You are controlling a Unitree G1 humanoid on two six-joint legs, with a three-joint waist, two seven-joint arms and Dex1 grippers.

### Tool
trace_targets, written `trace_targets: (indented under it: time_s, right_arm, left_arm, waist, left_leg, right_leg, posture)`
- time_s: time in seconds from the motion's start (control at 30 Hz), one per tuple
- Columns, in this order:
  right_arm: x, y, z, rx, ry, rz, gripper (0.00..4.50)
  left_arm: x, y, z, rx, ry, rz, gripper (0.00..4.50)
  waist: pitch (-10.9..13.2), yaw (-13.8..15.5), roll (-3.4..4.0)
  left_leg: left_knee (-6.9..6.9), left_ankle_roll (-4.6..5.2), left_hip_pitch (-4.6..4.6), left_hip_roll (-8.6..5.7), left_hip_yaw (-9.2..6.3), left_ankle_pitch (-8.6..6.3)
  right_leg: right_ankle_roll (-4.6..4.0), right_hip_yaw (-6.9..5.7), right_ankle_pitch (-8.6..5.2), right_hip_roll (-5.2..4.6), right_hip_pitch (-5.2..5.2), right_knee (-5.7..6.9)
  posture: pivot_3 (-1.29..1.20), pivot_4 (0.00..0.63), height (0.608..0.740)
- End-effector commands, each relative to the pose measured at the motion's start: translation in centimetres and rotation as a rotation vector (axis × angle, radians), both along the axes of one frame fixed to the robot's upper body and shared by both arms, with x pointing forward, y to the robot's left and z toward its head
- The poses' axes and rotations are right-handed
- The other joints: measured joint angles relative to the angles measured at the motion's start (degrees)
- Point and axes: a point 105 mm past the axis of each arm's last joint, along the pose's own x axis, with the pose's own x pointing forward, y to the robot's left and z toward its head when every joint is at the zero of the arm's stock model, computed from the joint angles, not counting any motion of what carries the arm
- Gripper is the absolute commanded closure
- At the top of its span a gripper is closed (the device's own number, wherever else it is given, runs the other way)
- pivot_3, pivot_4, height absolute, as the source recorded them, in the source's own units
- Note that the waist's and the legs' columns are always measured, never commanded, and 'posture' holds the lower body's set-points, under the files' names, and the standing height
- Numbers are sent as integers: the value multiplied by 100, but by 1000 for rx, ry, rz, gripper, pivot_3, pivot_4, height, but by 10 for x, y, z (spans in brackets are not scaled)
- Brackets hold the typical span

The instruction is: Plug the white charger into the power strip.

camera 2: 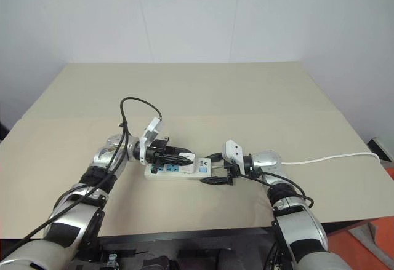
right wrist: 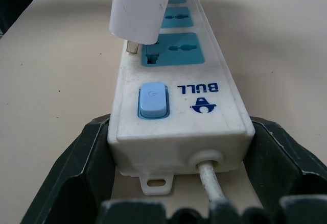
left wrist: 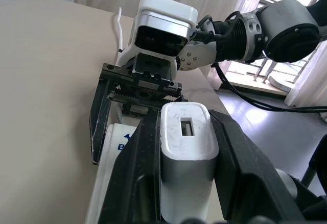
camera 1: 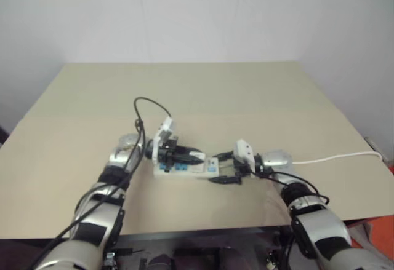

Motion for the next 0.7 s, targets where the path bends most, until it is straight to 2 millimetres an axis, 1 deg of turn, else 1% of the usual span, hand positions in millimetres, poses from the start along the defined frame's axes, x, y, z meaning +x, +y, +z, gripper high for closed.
trace_targets:
  time_s: [0.03,0.17,0.37,0.53,0.7]
  right_arm:
    - [-2,-5,-12,-50,14,-15,1095]
    - [-2,-7,-14,-60,13,-23,1095]
    - [-2,-7,-14,-60,13,-27,1095]
    - [-3,-8,-16,-60,14,-30,1095]
    - [-3,-7,-16,-58,17,-31,1095]
  left_arm:
    - [5,1,0,34,-33,19,3487]
    - [8,2,-6,58,-47,38,3487]
    - [7,3,-11,61,-29,32,3487]
    - [7,0,-9,26,-5,32,3487]
    - [5,-1,-13,20,2,28,3487]
  waist:
    - [0,2,0]
    - [-5,7,1]
    - [-18,11,3]
    - [-28,20,3]
    - [-29,26,3]
  left_leg:
    - [0,0,0,0,0,0]
    - [0,0,3,0,0,0]
    - [0,0,6,0,0,0]
    - [0,0,7,0,0,0]
    - [0,0,8,0,0,0]
  right_leg:
    - [0,0,0,0,0,0]
    - [0,0,0,0,4,0]
    - [0,0,0,0,7,0]
    - [0,0,0,0,9,0]
    - [0,0,0,1,9,0]
  posture:
    - [0,150,740]
    - [0,150,740]
    - [0,150,740]
    - [0,150,740]
    - [0,150,740]
